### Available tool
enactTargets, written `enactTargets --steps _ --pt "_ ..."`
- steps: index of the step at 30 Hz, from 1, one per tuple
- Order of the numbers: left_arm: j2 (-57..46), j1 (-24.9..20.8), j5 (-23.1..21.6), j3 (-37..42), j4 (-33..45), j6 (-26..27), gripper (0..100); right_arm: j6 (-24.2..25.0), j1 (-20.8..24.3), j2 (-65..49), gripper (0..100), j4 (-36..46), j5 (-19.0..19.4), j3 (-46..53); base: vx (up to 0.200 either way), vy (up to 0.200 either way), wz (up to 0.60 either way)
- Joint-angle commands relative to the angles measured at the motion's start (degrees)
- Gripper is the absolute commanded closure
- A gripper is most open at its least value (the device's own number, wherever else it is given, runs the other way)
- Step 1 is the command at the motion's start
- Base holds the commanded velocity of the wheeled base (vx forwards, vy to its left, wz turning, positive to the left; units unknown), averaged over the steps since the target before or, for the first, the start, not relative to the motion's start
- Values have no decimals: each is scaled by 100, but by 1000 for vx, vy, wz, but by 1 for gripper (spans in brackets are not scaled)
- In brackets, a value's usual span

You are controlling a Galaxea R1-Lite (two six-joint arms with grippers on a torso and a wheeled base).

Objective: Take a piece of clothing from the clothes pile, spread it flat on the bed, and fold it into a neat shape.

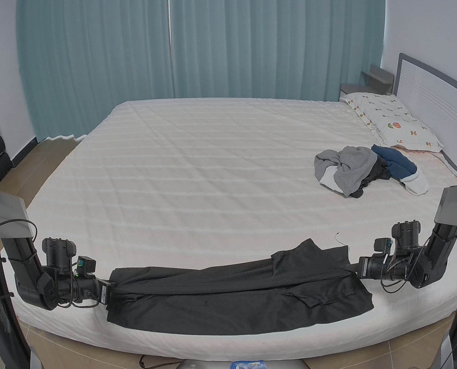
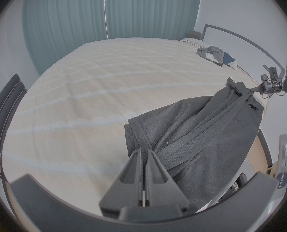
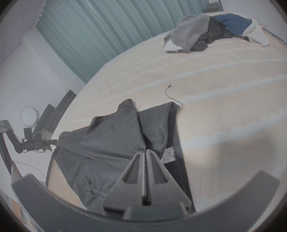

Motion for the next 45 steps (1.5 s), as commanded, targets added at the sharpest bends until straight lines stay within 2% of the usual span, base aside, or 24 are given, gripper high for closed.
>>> enactTargets --steps 1,14,18,22,23,25,26,32,37,41,44,45 --pt "40 -2 3 27 -2 6 100 -41 -64 2 100 -15 4 118 0 0 0" --pt "23 7 3 36 7 -3 100 -41 -108 -112 100 -226 48 338 0 0 0" --pt "49 -2 21 27 33 -12 100 -366 -64 213 100 -279 -14 355 0 0 0" --pt "49 -2 21 36 33 -12 100 -410 -55 275 100 -288 -93 347 0 0 0" --pt "49 -2 21 36 33 -21 0 -410 -46 275 100 -288 -128 355 0 0 0" --pt "58 -2 12 36 33 -21 0 -401 -46 266 100 -297 -154 364 0 0 0" --pt "58 -2 12 36 33 -21 0 -401 -46 266 0 -297 -154 364 0 0 0" --pt "-13 -2 3 27 7 -65 0 -234 -73 11 0 -305 -119 382 0 0 0" --pt "-171 130 -6 -96 16 -249 0 276 -82 -332 0 -305 -119 338 0 0 0" --pt "-197 147 -15 -404 33 -891 0 856 -55 -420 0 -314 -198 294 0 0 0" --pt "-153 138 -15 -685 77 -1453 0 1111 -38 -393 0 -376 -462 294 0 0 0" --pt "-109 130 -15 -826 77 -1708 0 1243 15 -367 0 -428 -655 294 0 0 0"
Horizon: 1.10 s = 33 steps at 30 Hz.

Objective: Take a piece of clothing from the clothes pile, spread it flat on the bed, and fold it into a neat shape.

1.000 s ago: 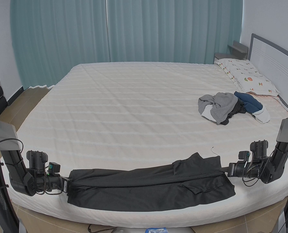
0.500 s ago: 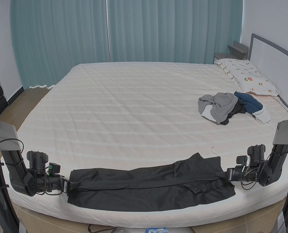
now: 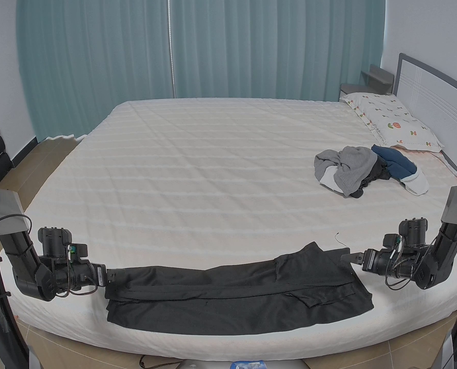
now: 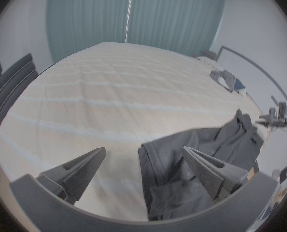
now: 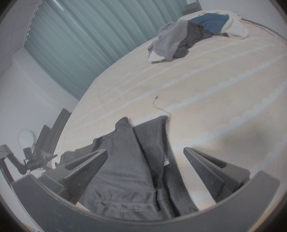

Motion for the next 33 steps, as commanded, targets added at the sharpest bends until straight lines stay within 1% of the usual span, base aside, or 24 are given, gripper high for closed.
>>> enactTargets --steps 1,2,3,5,8,10,12,16,24,31,32,33 --pt "101 -10 -1 -498 26 -590 0 399 134 -41 0 -127 -453 -18 0 0 0" --pt "101 -10 -1 -498 26 -590 0 399 134 -41 0 -127 -453 -18 0 0 0" --pt "224 -19 -1 -612 26 -801 0 654 231 -41 0 -162 -655 -18 0 0 0" --pt "321 -80 -19 -805 44 -1266 0 1366 512 -112 0 -171 -1060 -36 0 0 0" --pt "321 -247 -177 -893 167 -1873 0 1814 758 -41 0 -127 -1394 -185 0 0 0" --pt "312 -370 -221 -937 360 -2093 0 1990 863 20 0 -101 -1482 -238 0 0 0" --pt "286 -432 -221 -963 580 -2128 0 2165 916 99 0 -109 -1508 -264 0 0 0" --pt "303 -493 -221 -990 826 -2137 0 2280 907 73 0 -109 -1508 -256 0 0 0" --pt "321 -537 -212 -1007 993 -2119 0 2271 872 38 0 -109 -1517 -256 0 0 0" --pt "286 -546 -195 -1095 1415 -2075 0 2271 846 117 0 -118 -1517 -282 0 0 0" --pt "286 -546 -195 -1095 1415 -2075 100 2271 846 117 0 -118 -1517 -282 0 0 0" --pt "277 -546 -186 -1104 1423 -2084 100 2271 828 117 0 -109 -1517 -282 0 0 0"
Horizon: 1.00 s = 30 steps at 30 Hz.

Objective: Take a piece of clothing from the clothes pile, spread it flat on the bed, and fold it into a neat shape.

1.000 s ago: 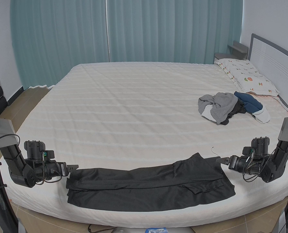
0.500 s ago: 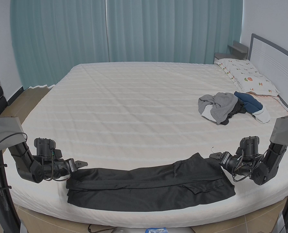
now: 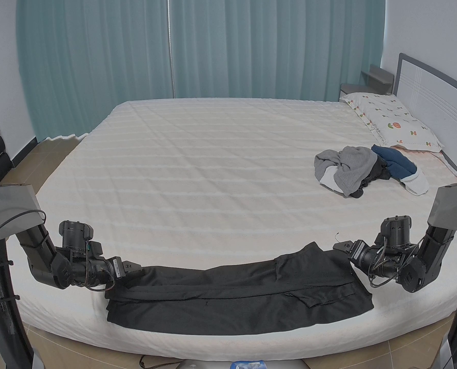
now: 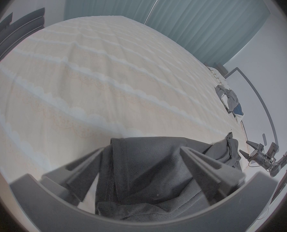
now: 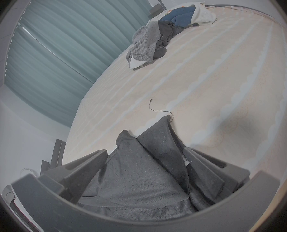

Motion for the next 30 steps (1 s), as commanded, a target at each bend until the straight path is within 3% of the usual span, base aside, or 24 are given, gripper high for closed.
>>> enactTargets --steps 1,6,13,20,30 --pt "-23 3 18 -40 -1 -3 100 -2 -25 38 0 0 1 -4 0 0 0" --pt "-49 38 80 -93 17 15 100 -10 -43 20 0 9 1 -4 0 0 0" --pt "-76 231 607 -146 -45 366 100 -37 -122 90 0 35 -8 -215 0 0 0" --pt "-76 284 625 -172 -53 384 100 -63 -245 301 0 158 71 -567 0 0 0" --pt "-23 293 633 -225 -97 375 100 -160 -254 583 0 1152 282 -1437 0 0 0"
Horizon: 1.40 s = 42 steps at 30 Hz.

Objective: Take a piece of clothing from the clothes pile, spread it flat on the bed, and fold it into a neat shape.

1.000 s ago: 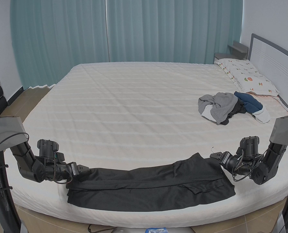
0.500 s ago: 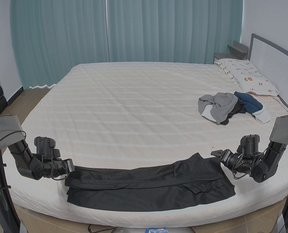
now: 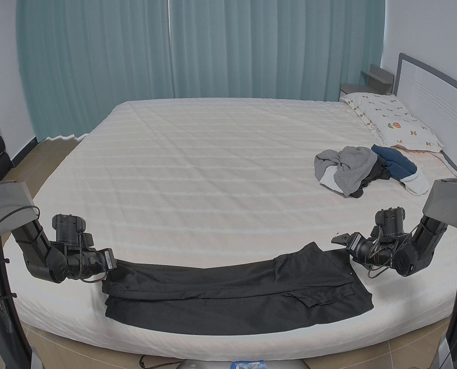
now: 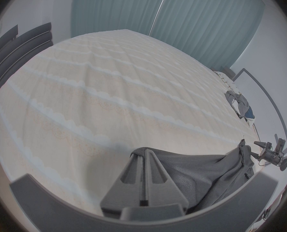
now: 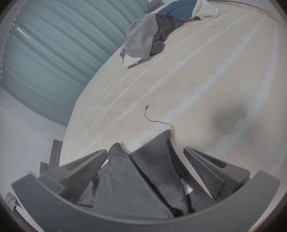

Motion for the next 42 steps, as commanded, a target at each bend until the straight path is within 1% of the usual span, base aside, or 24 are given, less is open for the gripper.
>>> enactTargets --steps 1,11,13,14,19,33,42 --pt "27 11 12 -15 -10 -3 100 -37 -4 201 0 171 77 -353 0 0 0" --pt "53 20 12 -33 -10 -3 100 -45 -48 790 0 180 77 -837 0 0 0" --pt "71 37 20 -33 -10 6 100 -72 -48 957 0 171 24 -986 0 0 0" --pt "71 46 20 -33 -10 6 100 -81 -48 983 100 162 15 -1013 0 0 0" --pt "80 46 20 -33 -10 15 100 -107 -83 904 100 92 24 -1039 0 0 0" --pt "71 143 29 -156 -10 -12 100 -72 -215 851 100 -462 15 -1144 0 0 0" --pt "176 134 47 -279 -10 -56 100 -63 -224 921 100 -488 15 -1303 0 0 0"
